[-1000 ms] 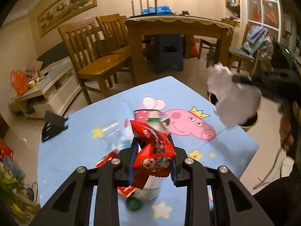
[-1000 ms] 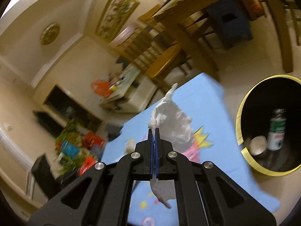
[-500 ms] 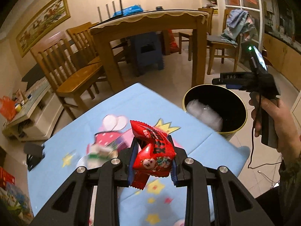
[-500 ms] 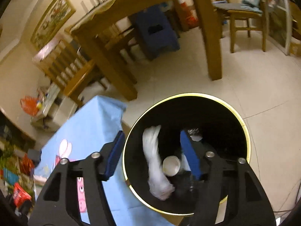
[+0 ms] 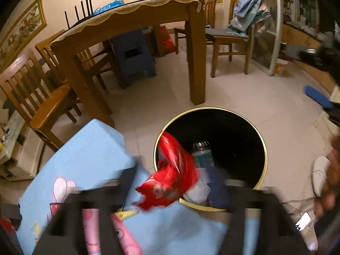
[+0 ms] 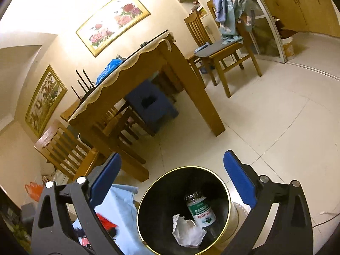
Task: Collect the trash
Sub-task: 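Carry tissue and red wrapper to the bin and release both inside, then grasp the face mask with the right tool while the left tool grasps the clear cup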
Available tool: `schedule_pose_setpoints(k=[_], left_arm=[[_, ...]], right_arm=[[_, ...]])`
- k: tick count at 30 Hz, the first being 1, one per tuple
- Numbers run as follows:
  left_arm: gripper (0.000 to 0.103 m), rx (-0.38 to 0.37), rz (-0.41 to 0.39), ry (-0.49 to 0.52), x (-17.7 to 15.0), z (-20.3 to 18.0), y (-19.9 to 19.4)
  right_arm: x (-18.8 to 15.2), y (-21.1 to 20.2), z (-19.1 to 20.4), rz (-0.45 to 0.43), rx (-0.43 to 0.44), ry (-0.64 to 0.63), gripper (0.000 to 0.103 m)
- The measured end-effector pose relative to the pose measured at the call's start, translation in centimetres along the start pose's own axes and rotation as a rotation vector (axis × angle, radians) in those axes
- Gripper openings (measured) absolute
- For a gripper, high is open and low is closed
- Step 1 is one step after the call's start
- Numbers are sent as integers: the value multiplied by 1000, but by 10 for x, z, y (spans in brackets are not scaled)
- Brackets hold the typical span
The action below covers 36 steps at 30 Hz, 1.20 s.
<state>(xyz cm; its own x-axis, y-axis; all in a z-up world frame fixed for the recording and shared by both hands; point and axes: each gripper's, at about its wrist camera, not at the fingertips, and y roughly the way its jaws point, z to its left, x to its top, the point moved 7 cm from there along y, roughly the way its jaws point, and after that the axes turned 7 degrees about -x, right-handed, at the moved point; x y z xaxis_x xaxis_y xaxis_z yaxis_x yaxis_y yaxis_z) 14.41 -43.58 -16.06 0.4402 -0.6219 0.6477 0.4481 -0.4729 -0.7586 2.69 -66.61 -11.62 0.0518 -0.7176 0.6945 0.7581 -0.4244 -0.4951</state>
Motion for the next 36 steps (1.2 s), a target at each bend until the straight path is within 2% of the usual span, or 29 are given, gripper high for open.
schedule_pose_setpoints(k=[1,4,7,9,12,14,17,20,23,26,29,31,34,36], left_arm=[[94,11,-17,-2,3,-1,1],[94,-53,-27,-17,10,-8,2],[93,-96,-64,-17,4,-9,-14],[93,-70,-68,-7,-4,-7,-24],[93,-98,-97,-59,-23,2,-55],[93,-110,-111,-83,-45,11,-81],[96,-63,-140,-87,-92,29,-129],[96,-19,-116,-125,-146,52,-161],[96,110,-97,-185,-199,93,-191],[96,193,-75,-299,-244,144,-212],[96,254,-62,-425,-281,196,-229],[96,287,-77,-477,-296,219,-242],[96,323,-106,-523,-315,243,-259],[96,340,-123,-539,-323,254,-266]], right_arm=[[1,2,-1,4,0,1,95],[4,1,-5,13,4,-5,95],[1,3,11,15,14,-26,95],[-2,5,20,19,23,-54,95],[-15,10,52,56,87,-138,95],[-34,10,80,91,146,-246,95],[-67,7,120,125,194,-407,95],[-105,0,159,144,219,-561,95],[-149,-20,201,97,195,-783,98],[-195,-43,232,62,185,-917,98],[-255,-63,257,220,338,-932,98],[-282,-73,271,357,469,-861,97],[-308,-83,294,514,578,-745,94],[-324,-84,308,631,627,-656,81]])
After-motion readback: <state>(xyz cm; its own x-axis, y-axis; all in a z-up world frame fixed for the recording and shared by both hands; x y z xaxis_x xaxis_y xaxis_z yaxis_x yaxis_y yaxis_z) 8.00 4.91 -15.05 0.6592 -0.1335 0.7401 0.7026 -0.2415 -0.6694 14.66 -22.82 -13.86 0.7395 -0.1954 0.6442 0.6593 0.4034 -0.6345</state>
